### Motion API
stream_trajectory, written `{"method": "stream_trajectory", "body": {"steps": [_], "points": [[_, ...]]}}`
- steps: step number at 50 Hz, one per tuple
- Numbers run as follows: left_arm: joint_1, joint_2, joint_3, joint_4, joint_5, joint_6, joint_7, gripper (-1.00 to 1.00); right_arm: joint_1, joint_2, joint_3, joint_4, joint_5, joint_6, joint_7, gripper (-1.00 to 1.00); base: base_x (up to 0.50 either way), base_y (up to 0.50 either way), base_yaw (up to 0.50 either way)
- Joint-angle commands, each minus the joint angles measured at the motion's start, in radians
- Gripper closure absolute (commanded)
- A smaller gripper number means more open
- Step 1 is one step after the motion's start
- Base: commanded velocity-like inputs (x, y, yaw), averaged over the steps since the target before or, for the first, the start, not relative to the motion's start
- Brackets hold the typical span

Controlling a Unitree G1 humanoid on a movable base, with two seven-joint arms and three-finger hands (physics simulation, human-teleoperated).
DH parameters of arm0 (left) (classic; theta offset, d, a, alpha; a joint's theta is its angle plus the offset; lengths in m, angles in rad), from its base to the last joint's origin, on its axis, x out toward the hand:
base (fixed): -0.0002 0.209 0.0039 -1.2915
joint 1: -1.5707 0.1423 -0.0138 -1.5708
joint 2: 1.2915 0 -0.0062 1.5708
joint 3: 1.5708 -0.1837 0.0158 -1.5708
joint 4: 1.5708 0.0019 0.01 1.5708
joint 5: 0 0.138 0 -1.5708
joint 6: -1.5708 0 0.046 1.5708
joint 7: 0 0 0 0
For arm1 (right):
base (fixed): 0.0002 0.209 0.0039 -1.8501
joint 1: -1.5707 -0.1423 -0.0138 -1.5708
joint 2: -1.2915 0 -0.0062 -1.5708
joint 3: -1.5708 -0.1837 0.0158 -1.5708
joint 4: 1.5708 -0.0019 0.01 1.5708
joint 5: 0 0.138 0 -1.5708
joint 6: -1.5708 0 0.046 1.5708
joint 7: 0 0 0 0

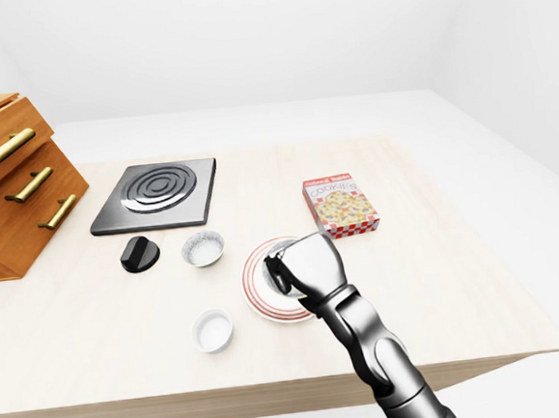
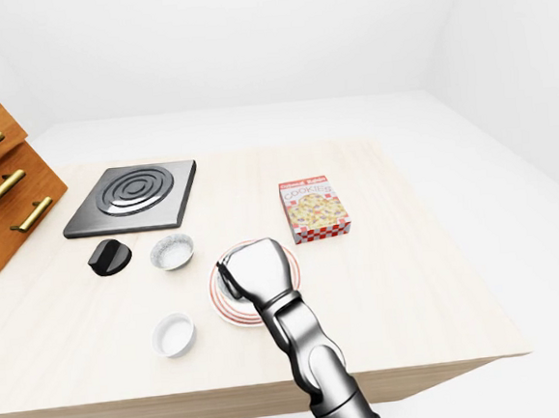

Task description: Pick the akita bowl next to the plate and place it on the plate.

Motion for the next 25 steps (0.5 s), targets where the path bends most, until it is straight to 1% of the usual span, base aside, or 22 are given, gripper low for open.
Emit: {"method": "stream_trajectory", "body": {"steps": [1,7,25], "points": [[0.000,-0.002,0.002,-0.009,-0.002,0.000,0.003,-1.00,-0.038,0.008,-0.017,0.022,-0.025,0.000,-0.063,1.00,0.00,0.00,0.00],[-0.002,0.000,0.001,-0.003,-0.002,0.000,0.001,-1.00,-0.081,0.016,-0.040,0.051,-0.025,0.000,-0.083,1.00,0.00,0.00,0.00],[0.001,0.001,0.000,0.004,-0.005,0.000,0.000,-1.00,-0.100,0.019,-0.043,0.124,-0.052,0.000,-0.133,1.00,0.00,0.00,0.00]]}}
